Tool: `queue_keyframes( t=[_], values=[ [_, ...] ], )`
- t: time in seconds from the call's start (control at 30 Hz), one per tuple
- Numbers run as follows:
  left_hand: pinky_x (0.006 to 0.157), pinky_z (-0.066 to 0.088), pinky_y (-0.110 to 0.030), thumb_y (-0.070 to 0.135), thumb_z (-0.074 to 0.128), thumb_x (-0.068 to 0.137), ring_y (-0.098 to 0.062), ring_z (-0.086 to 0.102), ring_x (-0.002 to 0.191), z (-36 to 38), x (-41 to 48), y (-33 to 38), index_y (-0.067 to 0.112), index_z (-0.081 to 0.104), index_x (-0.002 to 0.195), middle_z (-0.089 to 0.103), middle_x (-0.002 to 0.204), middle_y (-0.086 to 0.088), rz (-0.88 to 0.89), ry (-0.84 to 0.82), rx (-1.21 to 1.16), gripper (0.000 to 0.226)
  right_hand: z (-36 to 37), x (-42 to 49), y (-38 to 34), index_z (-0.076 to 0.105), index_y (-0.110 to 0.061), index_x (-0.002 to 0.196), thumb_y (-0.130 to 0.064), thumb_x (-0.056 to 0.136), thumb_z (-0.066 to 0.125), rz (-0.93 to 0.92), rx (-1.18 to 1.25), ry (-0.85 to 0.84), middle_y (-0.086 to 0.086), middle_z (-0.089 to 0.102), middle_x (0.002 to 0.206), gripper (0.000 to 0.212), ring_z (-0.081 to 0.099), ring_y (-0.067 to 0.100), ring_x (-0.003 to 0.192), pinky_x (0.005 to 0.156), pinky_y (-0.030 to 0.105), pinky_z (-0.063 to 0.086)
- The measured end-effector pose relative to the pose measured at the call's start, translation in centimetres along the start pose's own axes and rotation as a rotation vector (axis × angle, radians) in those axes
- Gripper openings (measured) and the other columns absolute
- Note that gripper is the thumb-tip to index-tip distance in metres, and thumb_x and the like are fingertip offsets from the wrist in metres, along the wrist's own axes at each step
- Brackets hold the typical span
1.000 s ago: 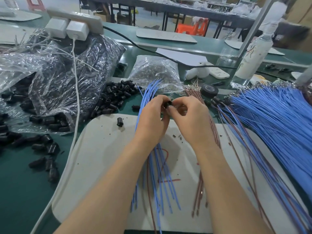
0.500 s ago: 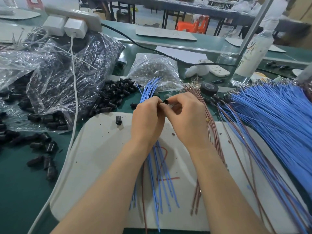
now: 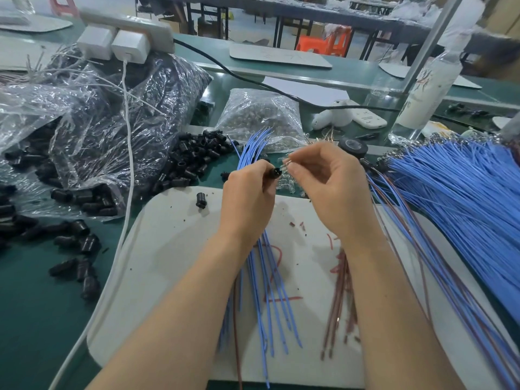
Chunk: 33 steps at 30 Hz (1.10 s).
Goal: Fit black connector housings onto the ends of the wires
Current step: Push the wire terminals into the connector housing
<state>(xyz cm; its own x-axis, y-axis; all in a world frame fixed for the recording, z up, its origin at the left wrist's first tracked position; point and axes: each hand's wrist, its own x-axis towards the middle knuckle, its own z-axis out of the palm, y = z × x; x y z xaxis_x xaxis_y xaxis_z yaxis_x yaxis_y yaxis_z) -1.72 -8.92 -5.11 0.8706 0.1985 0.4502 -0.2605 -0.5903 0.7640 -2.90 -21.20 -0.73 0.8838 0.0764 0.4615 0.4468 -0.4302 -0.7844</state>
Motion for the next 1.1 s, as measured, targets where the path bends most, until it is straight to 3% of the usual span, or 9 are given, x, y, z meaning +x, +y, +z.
queue_keyframes(
  t=[0.33, 0.57, 0.67, 0.73, 0.83, 1.1],
  values=[
    [0.072, 0.048, -0.043, 0.011, 0.054, 0.091, -0.03, 0.06, 0.078, -0.2, -0.3, 0.5, 0.004, 0.066, 0.088, 0.069, 0.08, -0.008, 0.045, -0.009, 0.083, 0.014, 0.5, -0.1, 0.2, 0.072, -0.013, 0.087, -0.008, 0.085, 0.068, -0.062, -0.168, 0.039, -0.015, 0.064, 0.073, 0.007, 0.062, -0.003, 0.073, 0.072, 0.007, 0.046],
    [0.071, 0.045, -0.042, 0.014, 0.051, 0.093, -0.029, 0.057, 0.078, -0.2, -0.2, 0.6, 0.007, 0.065, 0.091, 0.067, 0.082, -0.006, 0.049, -0.028, 0.183, 0.016, 0.8, -0.2, 0.3, 0.073, -0.013, 0.088, -0.01, 0.085, 0.068, -0.077, -0.272, 0.05, -0.002, 0.071, 0.078, 0.006, 0.065, 0.011, 0.073, 0.075, 0.028, 0.052],
    [0.076, 0.048, -0.04, 0.011, 0.055, 0.09, -0.024, 0.06, 0.084, -0.3, -0.3, 0.6, 0.011, 0.064, 0.101, 0.068, 0.089, -0.004, 0.052, -0.093, 0.122, 0.015, 0.6, 0.0, 0.8, 0.073, -0.013, 0.088, -0.011, 0.084, 0.069, -0.056, -0.282, 0.087, -0.002, 0.072, 0.078, 0.007, 0.065, 0.007, 0.072, 0.075, 0.023, 0.052],
    [0.081, 0.051, -0.033, 0.01, 0.059, 0.088, -0.018, 0.063, 0.084, -0.5, -0.4, 0.6, 0.013, 0.063, 0.108, 0.068, 0.092, -0.002, 0.057, -0.175, 0.0, 0.021, 0.2, 0.1, 1.3, 0.074, -0.016, 0.087, -0.013, 0.083, 0.07, 0.008, -0.251, 0.09, -0.007, 0.071, 0.076, 0.006, 0.064, 0.003, 0.072, 0.073, 0.016, 0.051],
    [0.079, 0.049, -0.021, 0.011, 0.063, 0.087, -0.011, 0.061, 0.078, -0.8, -0.2, 0.4, 0.012, 0.068, 0.103, 0.069, 0.089, -0.001, 0.072, -0.217, -0.07, 0.016, -0.3, 0.4, 2.1, 0.072, -0.023, 0.082, -0.013, 0.083, 0.071, 0.104, -0.18, 0.046, -0.015, 0.067, 0.073, 0.01, 0.065, 0.0, 0.071, 0.074, 0.017, 0.052],
    [0.077, 0.049, -0.029, 0.01, 0.064, 0.087, -0.017, 0.06, 0.076, -1.0, -0.2, 0.7, 0.009, 0.069, 0.099, 0.068, 0.084, -0.003, 0.082, -0.222, -0.093, 0.014, -0.7, 0.4, 2.9, 0.068, -0.031, 0.076, -0.008, 0.084, 0.069, 0.184, 0.048, -0.005, -0.008, 0.072, 0.072, 0.024, 0.071, 0.008, 0.073, 0.081, 0.034, 0.058]
  ],
)
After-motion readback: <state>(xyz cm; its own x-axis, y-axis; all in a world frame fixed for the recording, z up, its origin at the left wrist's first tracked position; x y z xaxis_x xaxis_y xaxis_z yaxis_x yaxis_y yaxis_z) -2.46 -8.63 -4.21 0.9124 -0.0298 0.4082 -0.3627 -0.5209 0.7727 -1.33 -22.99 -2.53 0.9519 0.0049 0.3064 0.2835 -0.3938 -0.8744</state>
